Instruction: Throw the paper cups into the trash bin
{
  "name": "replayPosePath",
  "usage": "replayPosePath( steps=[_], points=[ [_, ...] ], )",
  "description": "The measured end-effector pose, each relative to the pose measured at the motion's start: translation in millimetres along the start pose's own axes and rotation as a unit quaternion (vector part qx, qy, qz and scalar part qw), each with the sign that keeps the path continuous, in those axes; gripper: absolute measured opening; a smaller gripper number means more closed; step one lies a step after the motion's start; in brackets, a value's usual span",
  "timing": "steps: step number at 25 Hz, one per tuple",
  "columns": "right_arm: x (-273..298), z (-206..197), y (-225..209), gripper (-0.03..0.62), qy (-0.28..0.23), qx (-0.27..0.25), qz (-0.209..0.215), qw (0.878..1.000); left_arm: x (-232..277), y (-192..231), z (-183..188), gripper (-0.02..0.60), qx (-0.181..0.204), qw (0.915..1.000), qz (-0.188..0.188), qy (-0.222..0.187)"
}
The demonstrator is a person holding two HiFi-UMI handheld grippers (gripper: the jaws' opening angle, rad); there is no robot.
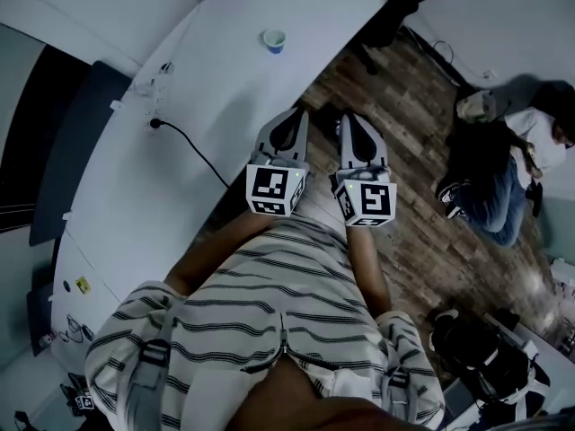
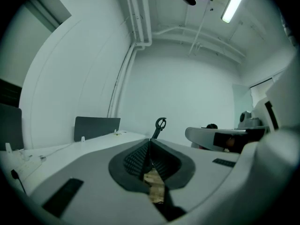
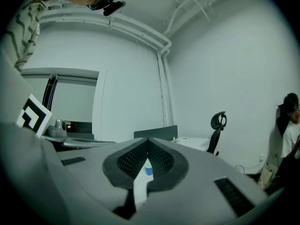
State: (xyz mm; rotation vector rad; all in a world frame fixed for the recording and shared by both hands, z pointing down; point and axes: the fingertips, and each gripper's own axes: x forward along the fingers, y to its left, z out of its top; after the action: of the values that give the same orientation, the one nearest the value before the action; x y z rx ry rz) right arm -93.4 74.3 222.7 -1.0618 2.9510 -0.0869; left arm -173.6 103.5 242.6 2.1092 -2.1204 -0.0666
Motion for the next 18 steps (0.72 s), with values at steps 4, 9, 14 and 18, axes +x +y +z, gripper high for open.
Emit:
replayPosePath(
  steps=[4, 9, 14, 18],
  points=[
    [38, 4, -4, 0.011, -0.002, 0.003, -0.005, 1.0, 26, 28, 9, 0.026, 0.0, 1.0, -0.003, -0.001],
    [78, 1, -3, 0.011, 0.001, 0.001, -0.001, 1.0, 53, 57, 11, 0.026, 0.002, 1.0, 0.0, -0.002],
    [104, -2, -13, 0.011, 0.009, 0.0, 0.006, 1.0, 75, 69, 7, 0.026, 0.005, 1.0, 0.006, 0.004],
    [112, -2, -17, 0.011, 0.004, 0.006, 0.031, 1.0, 82, 71, 1, 0.026, 0.006, 0.9996, 0.023, 0.011]
  ],
)
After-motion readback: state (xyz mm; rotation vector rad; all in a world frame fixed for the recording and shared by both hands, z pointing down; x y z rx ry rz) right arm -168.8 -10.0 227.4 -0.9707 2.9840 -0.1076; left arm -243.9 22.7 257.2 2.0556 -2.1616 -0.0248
